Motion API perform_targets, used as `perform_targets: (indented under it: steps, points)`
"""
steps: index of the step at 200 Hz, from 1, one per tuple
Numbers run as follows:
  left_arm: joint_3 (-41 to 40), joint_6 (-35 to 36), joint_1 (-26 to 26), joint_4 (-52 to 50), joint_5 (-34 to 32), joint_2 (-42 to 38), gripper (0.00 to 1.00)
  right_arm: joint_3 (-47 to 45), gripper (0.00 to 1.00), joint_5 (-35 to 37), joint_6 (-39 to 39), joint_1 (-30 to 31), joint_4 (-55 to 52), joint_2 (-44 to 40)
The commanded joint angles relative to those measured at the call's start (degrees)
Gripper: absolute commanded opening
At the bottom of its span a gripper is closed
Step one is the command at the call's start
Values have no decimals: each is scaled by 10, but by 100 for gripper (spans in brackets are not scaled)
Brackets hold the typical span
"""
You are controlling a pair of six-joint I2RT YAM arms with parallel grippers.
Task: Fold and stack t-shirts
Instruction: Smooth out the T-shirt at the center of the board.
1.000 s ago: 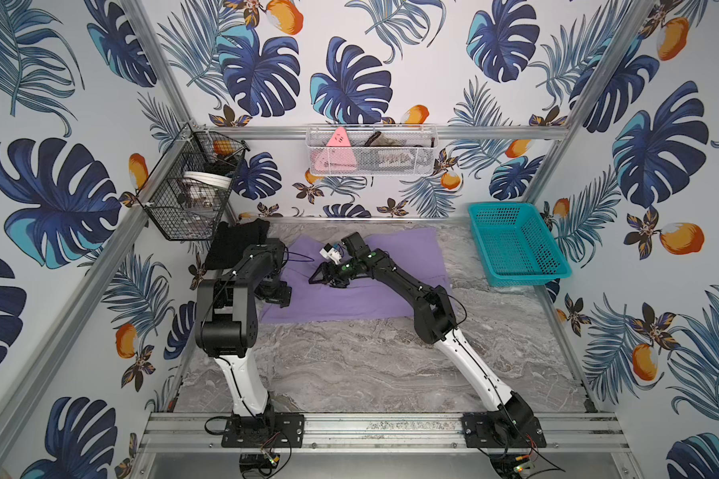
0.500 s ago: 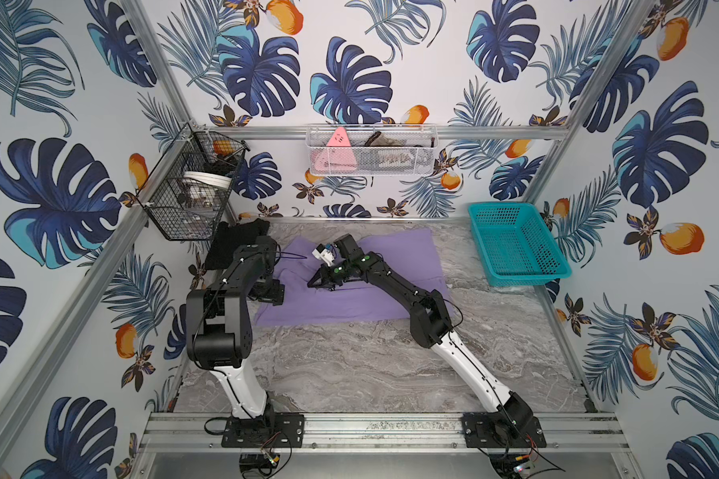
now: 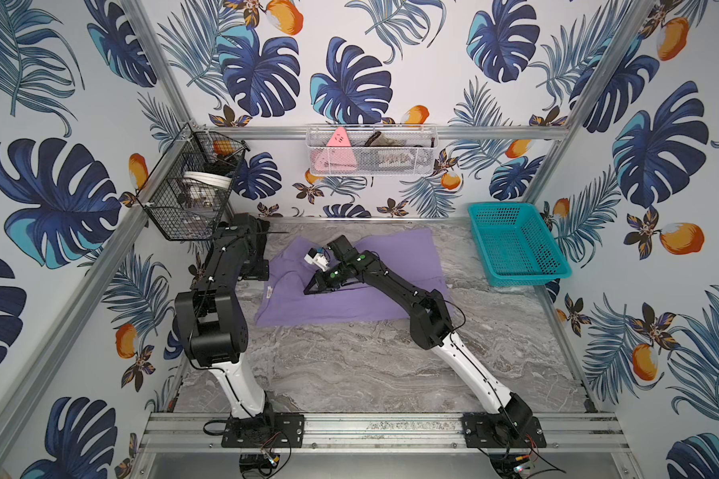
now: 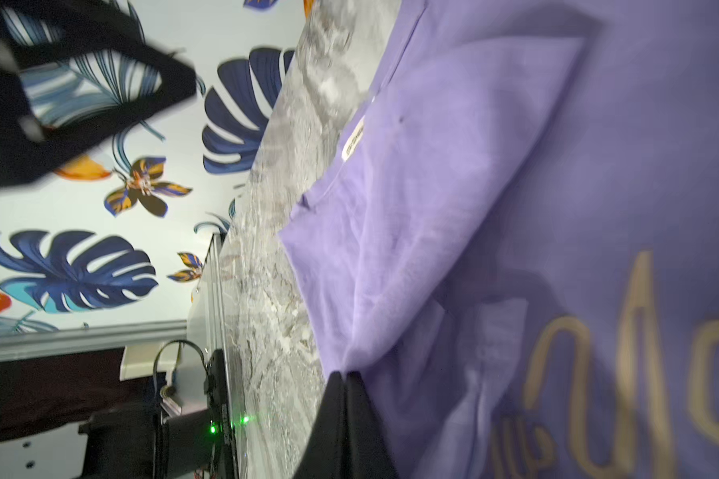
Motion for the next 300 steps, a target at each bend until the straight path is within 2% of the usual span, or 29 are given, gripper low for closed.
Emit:
perform_targets:
  steps: [1, 23, 35, 40, 52, 55, 82, 137, 161, 180, 201, 255, 300]
  points:
    - [41, 1, 8, -18, 11, 16, 96, -20, 0, -3, -89, 16, -81, -16]
    - [70, 0, 14, -22, 17, 28, 96, -42, 0, 22, -137, 32, -118, -25]
    - [75, -3, 16, -23, 22, 30, 96, -52, 7, 31, -163, 39, -138, -31]
    - [75, -4, 17, -23, 25, 29, 96, -57, 14, 36, -170, 41, -144, -33]
    - [74, -7, 17, -23, 29, 31, 96, -67, 48, 45, -181, 43, -151, -40]
    - [74, -8, 17, -23, 31, 31, 96, -68, 54, 48, -183, 43, -151, -42]
    - [67, -14, 17, -24, 48, 32, 96, -55, 66, 74, -197, 37, -147, -57]
    - [38, -20, 16, -27, 98, 27, 96, -14, 66, 154, -172, 16, -96, -58]
    - [26, -18, 17, -25, 99, 22, 96, -9, 58, 171, -178, 14, -88, -45]
    - [22, -18, 17, -25, 100, 21, 96, -9, 47, 171, -182, 14, -90, -35]
    - [20, -19, 17, -26, 102, 20, 96, -8, 42, 165, -186, 12, -92, -26]
    - [16, -17, 17, -26, 97, 18, 95, -4, 43, 150, -176, 9, -91, -17]
    - [16, -18, 17, -25, 95, 19, 95, -3, 48, 133, -166, 9, -88, -15]
